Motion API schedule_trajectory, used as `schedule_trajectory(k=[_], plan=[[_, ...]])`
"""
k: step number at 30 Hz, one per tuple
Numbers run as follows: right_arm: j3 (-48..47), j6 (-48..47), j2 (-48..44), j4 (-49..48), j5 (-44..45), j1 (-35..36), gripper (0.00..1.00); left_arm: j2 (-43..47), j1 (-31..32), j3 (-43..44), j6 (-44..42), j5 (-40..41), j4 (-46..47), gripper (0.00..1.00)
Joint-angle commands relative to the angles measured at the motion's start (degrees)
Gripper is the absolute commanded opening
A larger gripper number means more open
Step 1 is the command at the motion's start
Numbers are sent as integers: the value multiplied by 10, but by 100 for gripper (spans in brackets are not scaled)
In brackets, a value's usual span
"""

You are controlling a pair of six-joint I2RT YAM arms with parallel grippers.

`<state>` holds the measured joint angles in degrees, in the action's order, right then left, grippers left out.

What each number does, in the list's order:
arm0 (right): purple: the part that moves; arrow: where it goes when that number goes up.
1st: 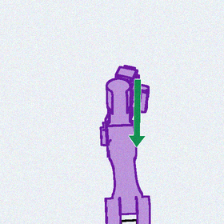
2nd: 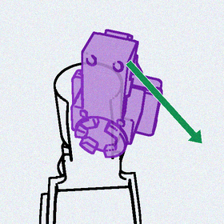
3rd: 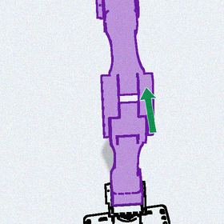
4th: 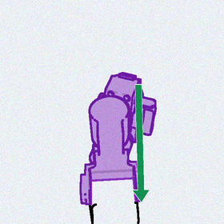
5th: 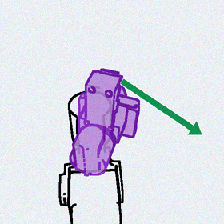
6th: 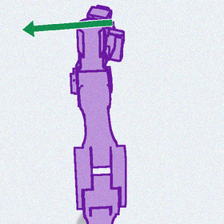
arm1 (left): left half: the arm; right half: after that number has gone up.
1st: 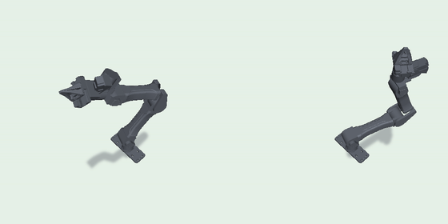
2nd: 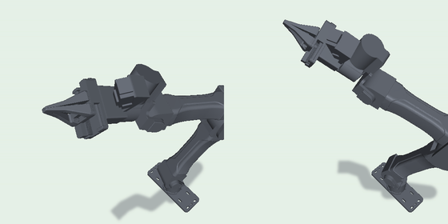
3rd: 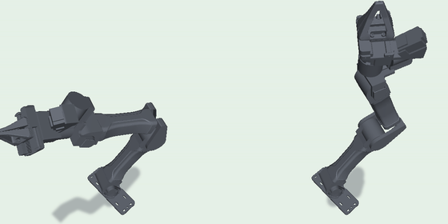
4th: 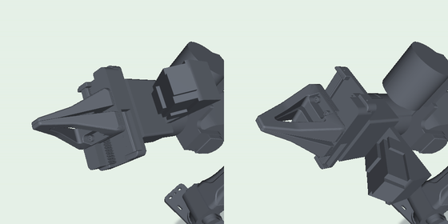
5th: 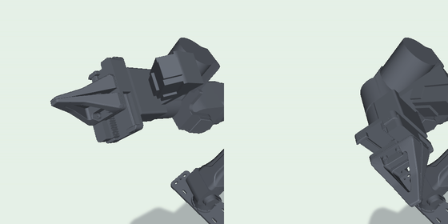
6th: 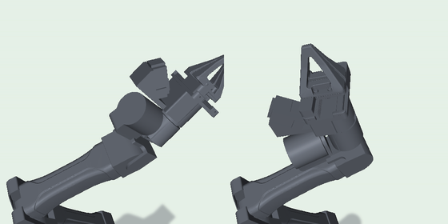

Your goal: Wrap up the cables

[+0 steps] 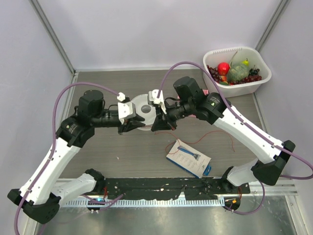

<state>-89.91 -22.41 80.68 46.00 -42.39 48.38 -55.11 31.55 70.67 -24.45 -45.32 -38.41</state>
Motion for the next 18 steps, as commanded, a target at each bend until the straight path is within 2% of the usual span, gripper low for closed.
schedule_trajectory(k=[1,5,11,18], plan=[[-31,-3,1,-4,-9,6,1,1,11,-4,-10,-33,11,25],[-36,-3,4,-5,-8,8,1,1,18,-12,-17,-32,8,25],[-40,-1,5,-8,-9,12,1,-3,25,-18,-23,-26,5,19],[-32,4,-3,-16,-3,13,1,9,26,-33,-14,-12,15,1]])
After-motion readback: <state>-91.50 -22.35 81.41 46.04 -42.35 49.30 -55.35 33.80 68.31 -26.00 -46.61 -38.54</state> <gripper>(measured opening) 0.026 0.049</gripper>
